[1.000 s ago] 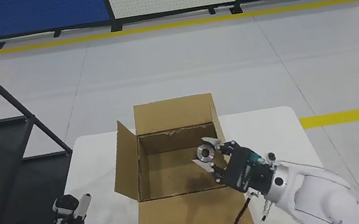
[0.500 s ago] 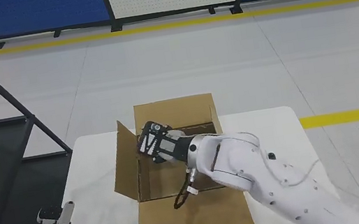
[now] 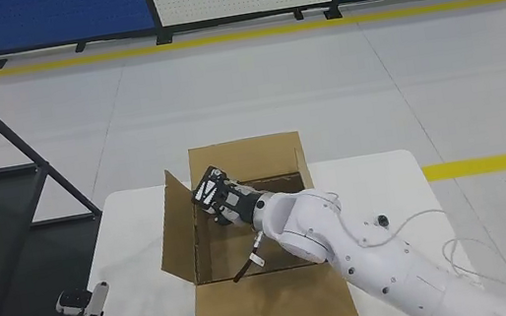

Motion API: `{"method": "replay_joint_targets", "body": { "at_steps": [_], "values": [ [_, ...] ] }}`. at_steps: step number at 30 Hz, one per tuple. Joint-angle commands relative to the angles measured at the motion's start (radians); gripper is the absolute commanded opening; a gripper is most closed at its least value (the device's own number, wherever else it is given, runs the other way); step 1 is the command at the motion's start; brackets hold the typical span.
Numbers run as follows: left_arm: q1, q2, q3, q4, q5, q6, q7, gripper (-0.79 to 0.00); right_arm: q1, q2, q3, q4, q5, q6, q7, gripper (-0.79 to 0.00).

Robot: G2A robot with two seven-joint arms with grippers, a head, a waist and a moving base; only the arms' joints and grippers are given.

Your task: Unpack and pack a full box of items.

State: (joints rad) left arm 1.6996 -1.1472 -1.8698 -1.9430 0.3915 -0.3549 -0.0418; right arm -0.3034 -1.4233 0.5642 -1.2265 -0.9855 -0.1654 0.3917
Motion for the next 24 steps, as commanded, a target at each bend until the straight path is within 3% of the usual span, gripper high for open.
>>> {"method": "replay_joint_targets", "body": {
  "at_steps": [1, 7, 17, 24],
  "values": [
    [-0.003, -0.001, 0.006, -0.004, 0.006, -0.001, -0.005, 0.000, 0.000, 0.000, 0.000, 0.000, 0.000, 0.000, 0.000, -0.785],
    [0.002, -0.003, 0.009, -0.013, 0.010, -0.002, -0.005, 0.000, -0.006, -0.023, -0.014, 0.078, 0.026, -0.040, 0.034, -0.785],
    [0.013, -0.008, 0.010, -0.025, 0.018, 0.003, -0.007, 0.000, 0.068, -0.140, -0.097, 0.379, 0.109, -0.096, 0.044, -0.785],
    [0.007, -0.011, 0.018, -0.028, 0.029, 0.007, -0.012, 0.000, 0.099, -0.210, -0.124, 0.516, 0.128, -0.131, 0.001, -0.785]
  ]
}}
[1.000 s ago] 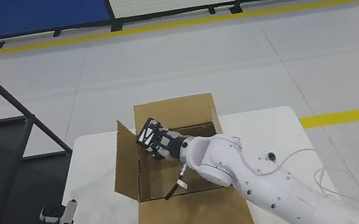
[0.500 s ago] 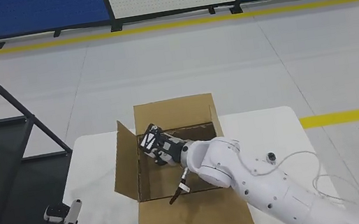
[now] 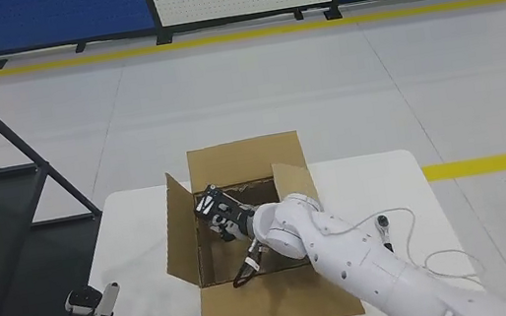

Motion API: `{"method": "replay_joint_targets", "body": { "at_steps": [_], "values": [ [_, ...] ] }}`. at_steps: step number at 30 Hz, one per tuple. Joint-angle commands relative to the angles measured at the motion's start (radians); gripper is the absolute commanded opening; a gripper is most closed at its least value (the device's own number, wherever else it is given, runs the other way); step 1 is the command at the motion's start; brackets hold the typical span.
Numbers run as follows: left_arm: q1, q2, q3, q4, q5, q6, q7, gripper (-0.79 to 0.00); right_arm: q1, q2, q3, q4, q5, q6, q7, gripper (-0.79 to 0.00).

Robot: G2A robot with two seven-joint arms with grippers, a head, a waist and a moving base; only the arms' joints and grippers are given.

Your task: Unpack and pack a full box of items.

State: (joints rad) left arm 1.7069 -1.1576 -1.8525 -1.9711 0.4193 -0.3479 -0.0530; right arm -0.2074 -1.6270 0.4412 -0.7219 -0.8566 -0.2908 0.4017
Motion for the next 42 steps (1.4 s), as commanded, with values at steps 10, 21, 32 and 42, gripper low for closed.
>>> {"method": "replay_joint_targets", "body": {
  "at_steps": [10, 21, 32, 42],
  "values": [
    [-0.002, -0.005, 0.008, 0.004, 0.005, 0.000, 0.005, 0.000, 0.014, -0.060, -0.008, 0.101, -0.024, -0.023, -0.015, -0.785],
    [0.003, -0.009, 0.006, 0.005, 0.009, 0.003, 0.012, 0.000, 0.029, -0.132, -0.017, 0.227, -0.021, -0.016, 0.033, -0.785],
    [-0.001, -0.012, 0.000, 0.006, 0.012, 0.004, 0.001, 0.000, 0.042, -0.193, -0.014, 0.346, -0.014, -0.022, 0.058, -0.776],
    [-0.015, -0.014, 0.003, 0.010, 0.018, 0.011, -0.014, 0.000, 0.047, -0.226, 0.001, 0.435, -0.010, -0.046, 0.041, -0.696]
  ]
}}
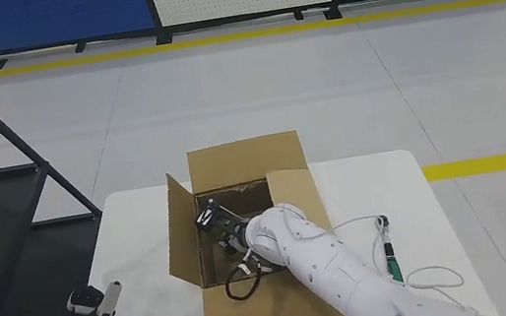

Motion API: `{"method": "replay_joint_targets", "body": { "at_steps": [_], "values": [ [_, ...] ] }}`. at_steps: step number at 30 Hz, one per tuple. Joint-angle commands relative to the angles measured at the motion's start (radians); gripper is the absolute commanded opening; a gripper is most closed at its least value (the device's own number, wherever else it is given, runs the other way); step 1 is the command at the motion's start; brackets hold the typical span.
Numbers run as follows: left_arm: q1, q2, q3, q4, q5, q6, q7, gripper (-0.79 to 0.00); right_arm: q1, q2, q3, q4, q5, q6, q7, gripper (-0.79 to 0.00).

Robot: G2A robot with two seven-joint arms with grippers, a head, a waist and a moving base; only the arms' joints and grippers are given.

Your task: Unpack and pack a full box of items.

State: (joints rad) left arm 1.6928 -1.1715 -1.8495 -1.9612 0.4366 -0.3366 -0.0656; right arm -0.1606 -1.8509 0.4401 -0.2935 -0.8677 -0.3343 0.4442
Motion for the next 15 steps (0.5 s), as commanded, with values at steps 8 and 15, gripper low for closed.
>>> {"method": "replay_joint_targets", "body": {
  "at_steps": [8, 15],
  "values": [
    [-0.008, -0.002, 0.001, 0.004, 0.005, 0.005, -0.010, 0.000, 0.006, -0.017, 0.013, 0.047, -0.002, -0.019, -0.011, -0.588],
    [-0.015, -0.003, 0.004, 0.005, 0.007, 0.008, -0.017, 0.000, 0.010, -0.026, 0.021, 0.064, -0.011, -0.026, -0.019, -0.514]
  ]
}}
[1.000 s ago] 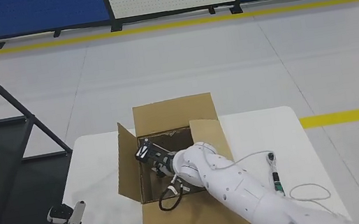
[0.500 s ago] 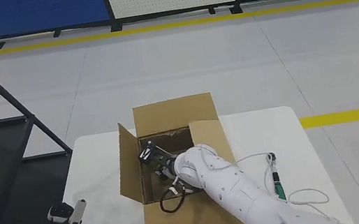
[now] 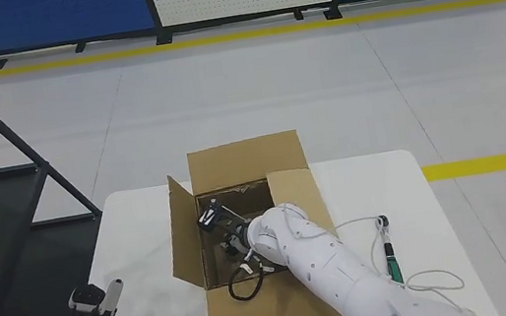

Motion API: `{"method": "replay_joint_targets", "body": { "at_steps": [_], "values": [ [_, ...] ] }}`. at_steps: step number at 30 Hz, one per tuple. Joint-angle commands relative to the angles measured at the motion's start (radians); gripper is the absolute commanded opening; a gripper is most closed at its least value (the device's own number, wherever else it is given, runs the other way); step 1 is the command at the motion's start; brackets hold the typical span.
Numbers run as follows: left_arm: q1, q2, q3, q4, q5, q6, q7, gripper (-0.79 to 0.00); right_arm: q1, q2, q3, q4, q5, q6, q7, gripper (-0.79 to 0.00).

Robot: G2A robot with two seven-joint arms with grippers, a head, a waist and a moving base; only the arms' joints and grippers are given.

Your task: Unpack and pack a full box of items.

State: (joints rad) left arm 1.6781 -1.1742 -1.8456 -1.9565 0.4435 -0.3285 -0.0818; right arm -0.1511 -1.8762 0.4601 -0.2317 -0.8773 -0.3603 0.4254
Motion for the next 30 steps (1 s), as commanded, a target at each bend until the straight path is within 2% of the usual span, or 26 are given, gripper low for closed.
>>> {"method": "replay_joint_targets", "body": {
  "at_steps": [1, 18, 21, 26, 30],
  "values": [
    [-0.001, 0.000, 0.001, 0.000, 0.001, 0.000, -0.002, 0.000, 0.001, -0.002, 0.003, 0.004, -0.001, 0.000, -0.002, -0.508],
    [-0.006, -0.003, 0.006, -0.003, 0.008, 0.002, -0.014, 0.000, 0.003, -0.010, 0.022, 0.018, -0.026, -0.001, -0.020, -0.443],
    [-0.006, -0.004, 0.008, -0.003, 0.010, 0.002, -0.014, 0.000, 0.003, -0.010, 0.024, 0.012, -0.036, 0.013, -0.038, -0.394],
    [-0.011, -0.005, 0.016, -0.003, 0.015, 0.000, -0.018, 0.000, -0.002, -0.009, 0.028, -0.004, -0.051, 0.033, -0.063, -0.228],
    [-0.017, -0.005, 0.024, -0.006, 0.020, -0.001, -0.025, 0.000, -0.008, -0.006, 0.030, -0.020, -0.070, 0.052, -0.081, -0.062]
  ]
}}
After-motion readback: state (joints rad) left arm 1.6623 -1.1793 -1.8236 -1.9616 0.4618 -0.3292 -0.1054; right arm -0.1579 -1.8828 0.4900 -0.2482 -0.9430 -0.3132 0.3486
